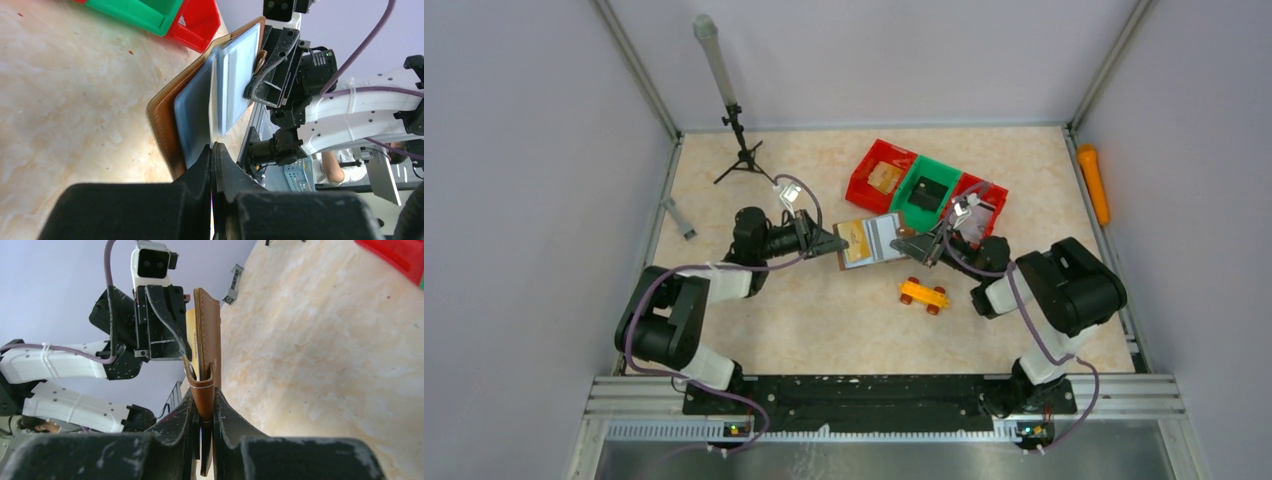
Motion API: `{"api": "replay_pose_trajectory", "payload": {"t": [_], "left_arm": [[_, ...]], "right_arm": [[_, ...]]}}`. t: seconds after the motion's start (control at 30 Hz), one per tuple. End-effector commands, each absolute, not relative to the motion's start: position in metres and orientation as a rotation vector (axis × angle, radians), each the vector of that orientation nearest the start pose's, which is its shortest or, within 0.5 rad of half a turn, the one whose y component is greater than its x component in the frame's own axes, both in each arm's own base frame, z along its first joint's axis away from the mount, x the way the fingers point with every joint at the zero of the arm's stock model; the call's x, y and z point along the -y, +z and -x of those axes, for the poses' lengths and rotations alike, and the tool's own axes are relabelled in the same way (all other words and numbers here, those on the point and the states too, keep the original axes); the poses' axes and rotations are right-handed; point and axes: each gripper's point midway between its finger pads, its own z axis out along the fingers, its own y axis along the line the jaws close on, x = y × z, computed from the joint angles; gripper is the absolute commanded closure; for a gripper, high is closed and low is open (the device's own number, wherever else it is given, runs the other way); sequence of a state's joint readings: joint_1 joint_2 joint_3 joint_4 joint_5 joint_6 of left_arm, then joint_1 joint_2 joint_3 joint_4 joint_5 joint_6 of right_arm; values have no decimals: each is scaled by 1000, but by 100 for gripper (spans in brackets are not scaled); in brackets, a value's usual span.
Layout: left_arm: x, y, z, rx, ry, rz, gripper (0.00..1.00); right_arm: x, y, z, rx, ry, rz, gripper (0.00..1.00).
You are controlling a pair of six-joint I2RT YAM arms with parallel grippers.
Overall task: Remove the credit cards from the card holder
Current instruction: Remove the credit card from the card holder.
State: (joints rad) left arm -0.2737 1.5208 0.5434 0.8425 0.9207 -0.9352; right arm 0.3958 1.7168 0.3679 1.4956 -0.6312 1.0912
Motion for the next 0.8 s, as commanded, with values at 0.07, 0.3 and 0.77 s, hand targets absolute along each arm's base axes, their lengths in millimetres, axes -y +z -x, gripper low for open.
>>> {"api": "replay_pose_trajectory", "payload": {"t": [0.07, 0.3, 0.77], "left_arm": [[237, 170, -295, -1905, -1570, -143, 100], [228, 166, -301, -1926, -1457, -119, 100], [212, 160, -324, -2008, -1229, -43, 100]], "right_arm": [[-243, 180, -297, -1568, 1527, -7, 100], [-234, 124, -325, -1863, 1287, -137, 100], [-265, 69, -319, -2088, 1347, -122, 100]]}}
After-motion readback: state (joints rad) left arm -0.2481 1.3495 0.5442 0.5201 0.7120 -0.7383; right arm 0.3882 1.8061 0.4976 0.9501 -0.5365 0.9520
